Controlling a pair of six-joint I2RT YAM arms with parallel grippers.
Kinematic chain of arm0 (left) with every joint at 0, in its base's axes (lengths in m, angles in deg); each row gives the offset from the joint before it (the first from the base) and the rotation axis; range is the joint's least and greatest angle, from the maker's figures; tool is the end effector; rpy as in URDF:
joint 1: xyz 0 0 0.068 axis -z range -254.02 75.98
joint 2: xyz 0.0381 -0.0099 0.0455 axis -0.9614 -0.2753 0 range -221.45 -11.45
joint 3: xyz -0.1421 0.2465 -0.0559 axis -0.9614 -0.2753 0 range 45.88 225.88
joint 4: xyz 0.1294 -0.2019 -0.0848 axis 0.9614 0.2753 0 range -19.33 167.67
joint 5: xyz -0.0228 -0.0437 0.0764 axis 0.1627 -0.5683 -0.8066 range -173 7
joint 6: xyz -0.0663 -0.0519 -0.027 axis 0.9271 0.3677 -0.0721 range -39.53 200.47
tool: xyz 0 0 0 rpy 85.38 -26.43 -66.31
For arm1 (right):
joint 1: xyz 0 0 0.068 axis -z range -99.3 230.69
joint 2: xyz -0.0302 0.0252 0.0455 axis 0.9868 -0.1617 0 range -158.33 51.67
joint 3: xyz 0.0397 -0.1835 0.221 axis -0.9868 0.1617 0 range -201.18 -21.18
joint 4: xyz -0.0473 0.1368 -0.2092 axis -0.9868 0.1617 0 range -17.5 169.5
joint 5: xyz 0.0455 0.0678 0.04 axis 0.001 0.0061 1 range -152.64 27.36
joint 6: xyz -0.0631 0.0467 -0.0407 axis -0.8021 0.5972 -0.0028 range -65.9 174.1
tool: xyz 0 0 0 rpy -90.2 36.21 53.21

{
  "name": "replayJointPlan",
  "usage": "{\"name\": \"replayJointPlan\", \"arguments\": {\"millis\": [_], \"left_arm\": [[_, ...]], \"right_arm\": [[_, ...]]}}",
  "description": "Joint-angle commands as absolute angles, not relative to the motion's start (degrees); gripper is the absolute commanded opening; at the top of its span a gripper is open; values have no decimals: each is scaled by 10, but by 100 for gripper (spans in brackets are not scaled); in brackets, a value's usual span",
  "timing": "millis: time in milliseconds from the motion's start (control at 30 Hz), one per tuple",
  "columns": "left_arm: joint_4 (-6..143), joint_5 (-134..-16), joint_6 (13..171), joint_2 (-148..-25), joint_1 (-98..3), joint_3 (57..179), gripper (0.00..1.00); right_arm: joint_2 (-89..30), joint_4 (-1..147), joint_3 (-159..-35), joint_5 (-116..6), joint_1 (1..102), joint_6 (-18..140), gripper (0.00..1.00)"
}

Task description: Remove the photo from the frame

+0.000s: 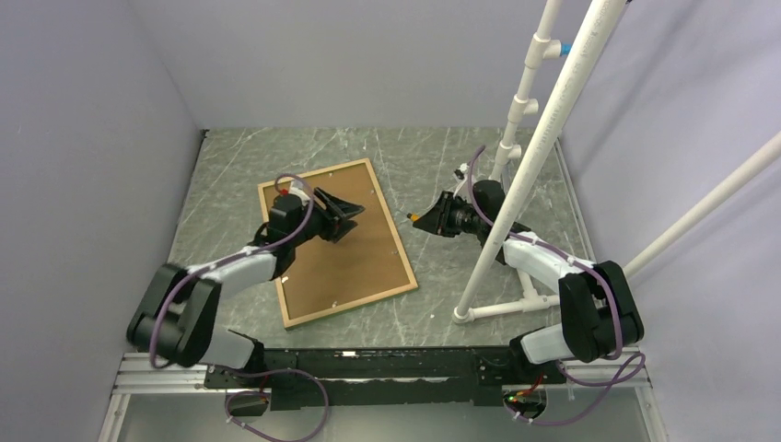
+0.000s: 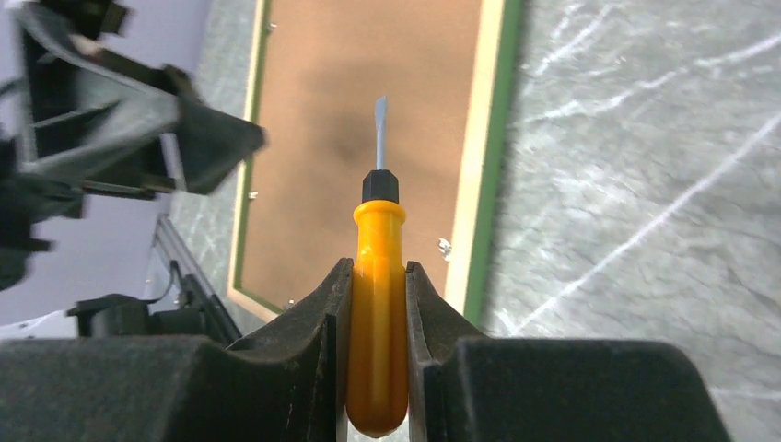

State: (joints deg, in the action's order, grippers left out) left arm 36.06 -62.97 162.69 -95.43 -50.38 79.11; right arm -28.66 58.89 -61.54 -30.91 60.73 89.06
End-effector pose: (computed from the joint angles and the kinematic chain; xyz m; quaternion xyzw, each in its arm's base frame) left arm 0.2907 -0.1566 0.2066 -0.2940 0.7377 -0.5559 0.2457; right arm 0.2862 0.1478 0.2221 -0.0363 0.8292 0.4400 0.3429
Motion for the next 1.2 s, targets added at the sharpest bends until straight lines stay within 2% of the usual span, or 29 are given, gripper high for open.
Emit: {"name": "replayJointPlan", "arguments": {"millis": [0, 100, 167, 267, 467, 700, 933, 1167], "left_arm": [[672, -705, 1367, -836, -541, 818, 64], [851, -824, 1263, -756, -542, 839, 72], [916, -895, 1241, -716, -544, 828, 78], [977, -939, 1258, -671, -543, 803, 86], [1073, -970, 1366, -641, -542, 768, 88], [1136, -1030, 1410, -634, -504, 762, 87], [1038, -945, 1415, -614, -497, 687, 78], [947, -920, 1420, -607, -453, 666, 57]], "right_arm": [[-274, 686, -655, -353, 607, 819, 0], [-281, 705, -656, -346, 606, 806, 0], [-284, 705, -652, -333, 607, 801, 0], [-290, 706, -652, -318, 606, 793, 0], [-306, 710, -659, -305, 606, 775, 0], [-313, 706, -655, -290, 604, 774, 0], [-315, 706, -647, -291, 600, 775, 0], [-316, 764, -668, -353, 586, 748, 0]]}}
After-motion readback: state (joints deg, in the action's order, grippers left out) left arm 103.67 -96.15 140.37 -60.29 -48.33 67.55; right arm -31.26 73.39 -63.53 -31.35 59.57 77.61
